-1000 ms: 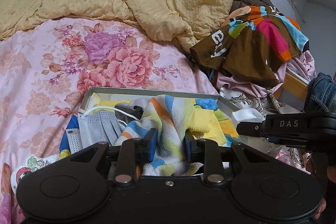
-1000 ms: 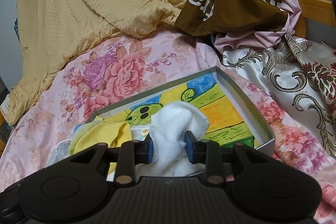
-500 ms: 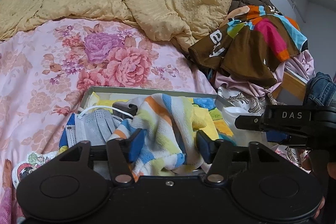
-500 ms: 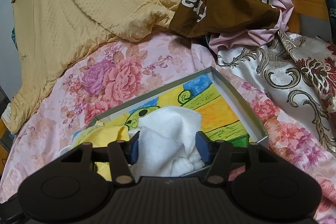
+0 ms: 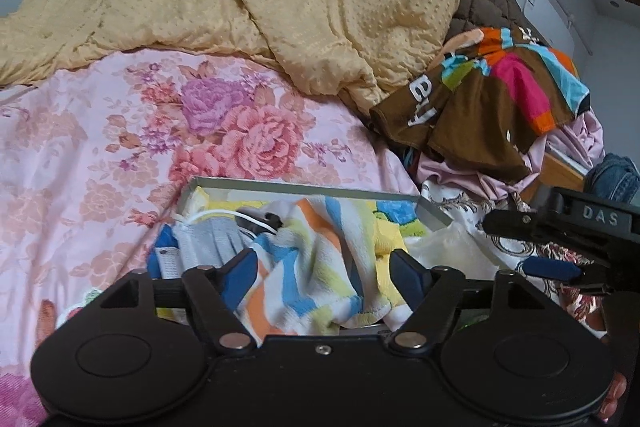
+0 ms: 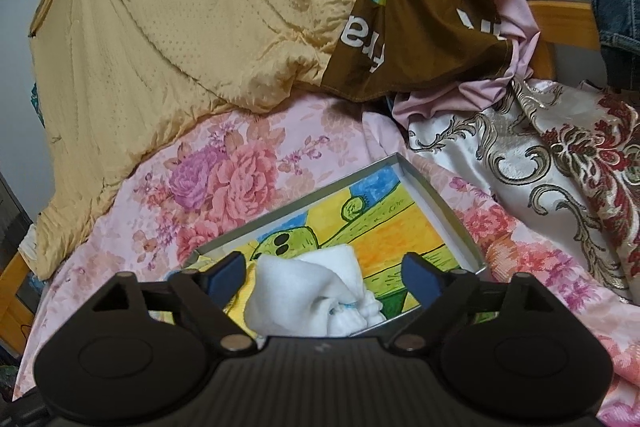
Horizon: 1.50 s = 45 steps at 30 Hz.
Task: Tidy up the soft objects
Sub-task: 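Lower both items into the tray and open both grippers, then withdraw both grippers from the tray toward the remaining packs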
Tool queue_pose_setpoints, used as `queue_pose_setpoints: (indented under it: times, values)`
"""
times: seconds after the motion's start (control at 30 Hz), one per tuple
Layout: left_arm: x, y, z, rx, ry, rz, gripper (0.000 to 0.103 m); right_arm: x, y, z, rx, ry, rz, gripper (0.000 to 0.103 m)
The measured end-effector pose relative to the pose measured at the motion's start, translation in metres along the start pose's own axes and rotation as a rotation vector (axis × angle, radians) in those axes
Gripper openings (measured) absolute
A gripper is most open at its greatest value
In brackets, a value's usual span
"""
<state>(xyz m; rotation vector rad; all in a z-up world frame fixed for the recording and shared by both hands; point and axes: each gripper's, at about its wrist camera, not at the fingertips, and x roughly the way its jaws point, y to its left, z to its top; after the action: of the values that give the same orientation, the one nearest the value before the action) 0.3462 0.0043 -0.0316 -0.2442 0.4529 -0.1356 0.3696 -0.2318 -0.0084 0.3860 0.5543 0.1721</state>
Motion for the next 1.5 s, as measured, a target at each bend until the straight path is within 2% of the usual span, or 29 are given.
queue_pose_setpoints:
  times: [0.33, 0.47, 0.57, 0.73, 0.93, 1.27, 1.5]
  values:
    - [-0.049, 0.006, 0.006, -0.027, -0.05, 0.04, 0.087, -0.043, 0.015, -0.009, -0.082, -0.046, 0.021, 0.099]
    - [-0.073, 0.003, 0.008, -0.022, -0.077, 0.061, 0.097, -0.062, 0.028, -0.016, -0.149, -0.081, 0.032, 0.103]
    - [-0.091, 0.0, 0.009, -0.013, -0.101, 0.074, 0.101, -0.075, 0.035, -0.021, -0.182, -0.101, 0.042, 0.103]
    - [-0.118, -0.007, 0.007, 0.006, -0.137, 0.097, 0.102, -0.096, 0.044, -0.032, -0.243, -0.119, 0.054, 0.103]
    - [-0.154, -0.007, -0.005, 0.028, -0.155, 0.143, 0.102, -0.125, 0.05, -0.044, -0.254, -0.136, 0.132, 0.103]
    - [-0.197, -0.003, -0.029, 0.025, -0.08, 0.143, 0.102, -0.16, 0.073, -0.076, -0.38, -0.152, 0.154, 0.103]
    - [-0.209, 0.016, -0.045, 0.015, 0.075, 0.224, 0.102, -0.168, 0.092, -0.103, -0.488, -0.109, 0.17, 0.103]
